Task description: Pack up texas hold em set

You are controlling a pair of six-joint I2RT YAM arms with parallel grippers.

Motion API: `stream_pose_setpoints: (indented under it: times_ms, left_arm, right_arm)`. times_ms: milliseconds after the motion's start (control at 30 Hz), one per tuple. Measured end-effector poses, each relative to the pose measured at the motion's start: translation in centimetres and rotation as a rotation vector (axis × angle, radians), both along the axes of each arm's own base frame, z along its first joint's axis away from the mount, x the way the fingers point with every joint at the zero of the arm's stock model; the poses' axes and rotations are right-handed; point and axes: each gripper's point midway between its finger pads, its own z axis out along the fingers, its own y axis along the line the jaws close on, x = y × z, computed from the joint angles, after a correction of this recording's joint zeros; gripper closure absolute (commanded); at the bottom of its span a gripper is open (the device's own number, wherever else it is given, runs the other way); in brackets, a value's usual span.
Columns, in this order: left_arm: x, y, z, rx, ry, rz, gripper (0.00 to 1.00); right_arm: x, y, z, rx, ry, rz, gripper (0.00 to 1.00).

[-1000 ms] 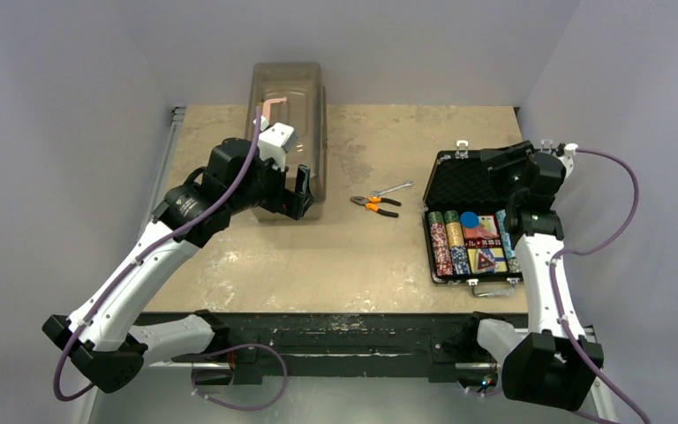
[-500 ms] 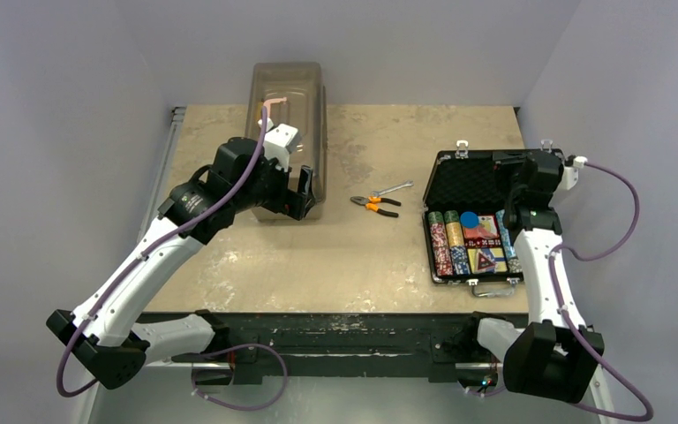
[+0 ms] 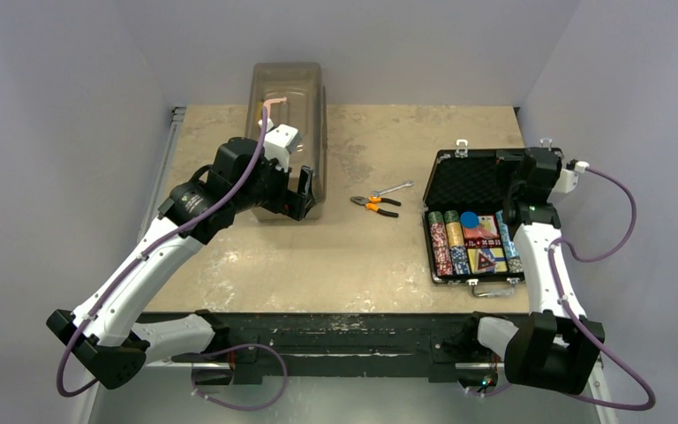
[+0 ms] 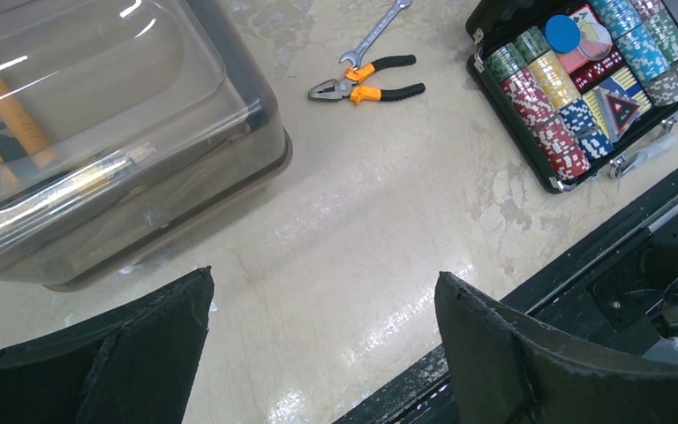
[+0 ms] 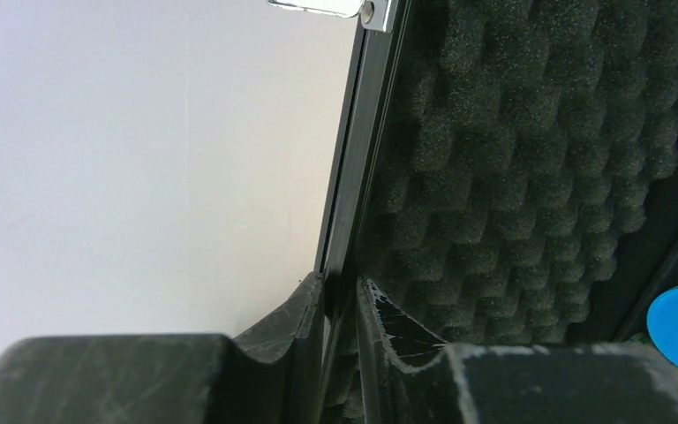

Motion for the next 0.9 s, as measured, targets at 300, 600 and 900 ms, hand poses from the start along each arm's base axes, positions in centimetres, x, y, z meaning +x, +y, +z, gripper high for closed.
stream_pose_setpoints:
  times_ms: [300, 600, 900]
  left_arm:
    - [0.0, 0.0, 0.0, 0.000, 0.001, -0.001, 0.08]
    - [-0.1, -0.1, 0.0, -0.004, 0.003, -0.007, 0.08]
    - [-0.3, -0.2, 0.1, -0.011, 0.004, -0.016, 0.08]
  right_arm:
    - [0.0, -0.2, 0.2, 0.023, -0.004, -0.026, 1.00]
    - [-1.5, -0.1, 0.2, 0.034, 0.017, -0.043, 1.00]
    - [-4.8, -0.1, 0.1, 0.010, 0.079, -0.062, 1.00]
